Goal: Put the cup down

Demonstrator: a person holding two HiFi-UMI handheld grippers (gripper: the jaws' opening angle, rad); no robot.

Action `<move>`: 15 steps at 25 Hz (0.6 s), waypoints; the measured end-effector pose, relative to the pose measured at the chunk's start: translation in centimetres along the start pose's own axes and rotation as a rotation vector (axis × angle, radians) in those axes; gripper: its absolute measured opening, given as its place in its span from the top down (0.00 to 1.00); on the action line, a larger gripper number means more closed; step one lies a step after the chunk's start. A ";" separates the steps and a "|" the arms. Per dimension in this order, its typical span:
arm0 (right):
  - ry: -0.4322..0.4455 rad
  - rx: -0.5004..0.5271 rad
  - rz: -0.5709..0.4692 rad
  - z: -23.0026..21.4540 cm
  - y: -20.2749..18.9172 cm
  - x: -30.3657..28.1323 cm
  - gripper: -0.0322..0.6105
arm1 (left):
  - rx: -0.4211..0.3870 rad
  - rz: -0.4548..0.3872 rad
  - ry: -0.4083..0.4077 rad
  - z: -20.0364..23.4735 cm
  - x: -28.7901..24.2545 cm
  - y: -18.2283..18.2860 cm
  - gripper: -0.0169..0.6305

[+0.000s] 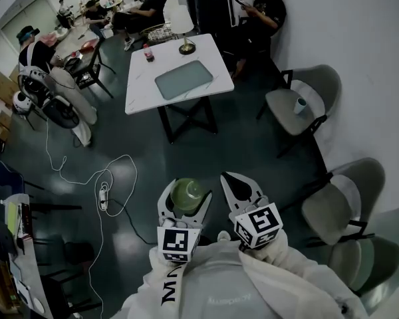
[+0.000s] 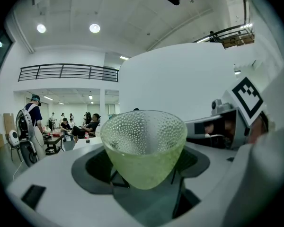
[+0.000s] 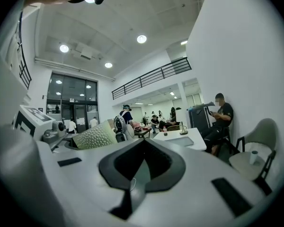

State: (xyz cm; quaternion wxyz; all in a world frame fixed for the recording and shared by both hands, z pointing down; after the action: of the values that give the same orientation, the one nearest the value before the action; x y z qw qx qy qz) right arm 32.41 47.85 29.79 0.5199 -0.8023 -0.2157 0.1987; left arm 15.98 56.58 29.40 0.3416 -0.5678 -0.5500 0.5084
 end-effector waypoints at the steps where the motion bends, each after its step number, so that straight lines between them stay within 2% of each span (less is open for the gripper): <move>1: 0.002 -0.001 0.004 -0.3 0.0 0.1 0.94 | 0.001 0.005 -0.001 -0.4 -0.1 0.0 0.38; 9: 0.011 -0.013 -0.007 -2.3 0.8 0.9 0.94 | 0.043 0.007 0.018 -1.1 -1.1 0.4 0.38; 15: 0.014 -0.007 -0.036 -2.8 1.0 0.9 0.94 | 0.024 -0.006 -0.005 -1.2 -1.8 0.8 0.38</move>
State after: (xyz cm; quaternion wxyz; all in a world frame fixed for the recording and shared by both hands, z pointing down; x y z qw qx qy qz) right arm 34.82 45.91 29.82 0.5219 -0.8016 -0.2272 0.1831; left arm 17.58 54.97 29.35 0.3486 -0.5606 -0.5465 0.5153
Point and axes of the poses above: the fingertips, and each gripper's own axes: x backward along the fingers, z to its left, y out of its top, the point moved 10 cm from there along x, backward along the fingers, and after that the axes turned 11 degrees about -x, right-handed, at the moved point
